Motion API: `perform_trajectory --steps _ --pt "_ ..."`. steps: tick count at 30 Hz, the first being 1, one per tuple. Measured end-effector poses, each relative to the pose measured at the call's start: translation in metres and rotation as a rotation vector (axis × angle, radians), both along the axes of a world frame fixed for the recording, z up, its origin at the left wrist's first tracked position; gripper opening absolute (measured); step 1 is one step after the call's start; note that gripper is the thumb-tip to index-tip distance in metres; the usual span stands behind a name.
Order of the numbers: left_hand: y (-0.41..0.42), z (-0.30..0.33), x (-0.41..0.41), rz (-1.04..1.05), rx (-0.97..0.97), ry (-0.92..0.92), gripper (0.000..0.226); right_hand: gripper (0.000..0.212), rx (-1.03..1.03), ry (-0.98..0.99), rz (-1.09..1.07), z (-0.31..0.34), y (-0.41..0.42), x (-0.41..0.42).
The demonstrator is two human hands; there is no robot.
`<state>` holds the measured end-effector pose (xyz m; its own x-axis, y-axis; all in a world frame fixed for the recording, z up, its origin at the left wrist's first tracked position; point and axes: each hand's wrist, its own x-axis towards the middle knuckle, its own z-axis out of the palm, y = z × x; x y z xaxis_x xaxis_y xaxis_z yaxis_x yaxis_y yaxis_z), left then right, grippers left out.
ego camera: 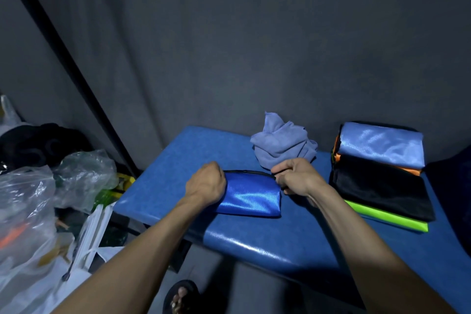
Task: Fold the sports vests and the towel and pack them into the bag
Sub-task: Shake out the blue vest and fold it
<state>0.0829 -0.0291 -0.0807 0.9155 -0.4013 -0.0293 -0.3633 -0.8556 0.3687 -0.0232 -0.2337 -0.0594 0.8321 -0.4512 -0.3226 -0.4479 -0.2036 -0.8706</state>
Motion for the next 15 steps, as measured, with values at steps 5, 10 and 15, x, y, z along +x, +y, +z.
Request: perform_trajectory --steps 5,10,15 --pt "0.005 -0.004 -0.010 -0.013 -0.067 -0.074 0.022 0.032 -0.059 -0.002 0.126 0.003 0.001 -0.002" --pt "0.007 -0.009 -0.014 -0.011 -0.113 -0.099 0.025 0.035 -0.176 -0.079 0.174 -0.005 0.011 0.005" --pt "0.009 -0.011 -0.014 -0.015 -0.151 -0.104 0.028 0.041 -0.355 -0.103 0.213 -0.017 0.006 0.009"
